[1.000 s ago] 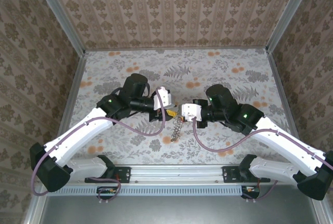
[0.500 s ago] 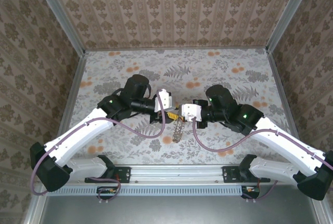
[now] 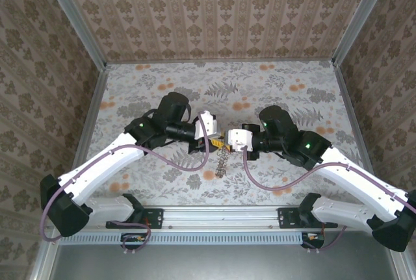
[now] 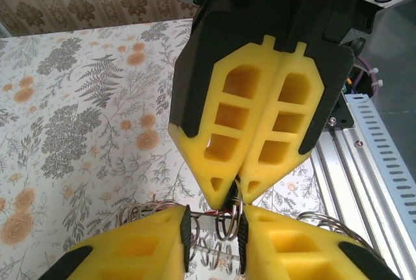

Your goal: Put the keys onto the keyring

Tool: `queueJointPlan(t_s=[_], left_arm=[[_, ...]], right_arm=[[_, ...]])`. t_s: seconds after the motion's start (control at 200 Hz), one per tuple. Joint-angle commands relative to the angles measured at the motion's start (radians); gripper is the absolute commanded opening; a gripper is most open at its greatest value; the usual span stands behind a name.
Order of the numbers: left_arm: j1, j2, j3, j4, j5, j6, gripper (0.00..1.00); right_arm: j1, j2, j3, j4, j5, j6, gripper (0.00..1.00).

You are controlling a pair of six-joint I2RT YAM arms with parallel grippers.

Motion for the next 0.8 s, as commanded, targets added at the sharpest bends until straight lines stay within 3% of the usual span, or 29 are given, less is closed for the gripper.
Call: queueJointPlan(t_s=[0.0,0.235,0.325,0.38,0.54,0.67,0.795], left_arm=[[-0.01,0.005,0.035,0.01,0.006,0.002,0.24],[-0.034,0.007,0.032,0.002,-0.008,0.028,0.22],[-0.04,0.004,0.033,0.009,-0.01,0.032,0.13],[-0.042,-0.003,0.029,0.012,-0.002,0.045,0.0],[-0.025,-0.062,-0.035,0.093,0.046,0.068,0.0],[0.011,-0.084,-0.086,0.222,0.16,-0.006,0.0],[0.031,-0.102,-0.134,0.342,0.216,-0.064,0.0]], right_arm=[[0.004,-0.012,0.007,0.062,-0.052,0.024,0.0],[0.004,0.003,0.006,0.086,-0.057,0.049,0.0],[0.003,0.011,0.006,0.084,-0.057,0.051,0.0],[0.003,0.011,0.002,0.086,-0.056,0.053,0.0],[0.001,-0.013,-0.018,0.09,-0.044,0.059,0.0],[-0.002,-0.046,-0.04,0.098,-0.039,0.074,0.15],[-0.006,-0.074,-0.058,0.104,-0.03,0.09,0.18]])
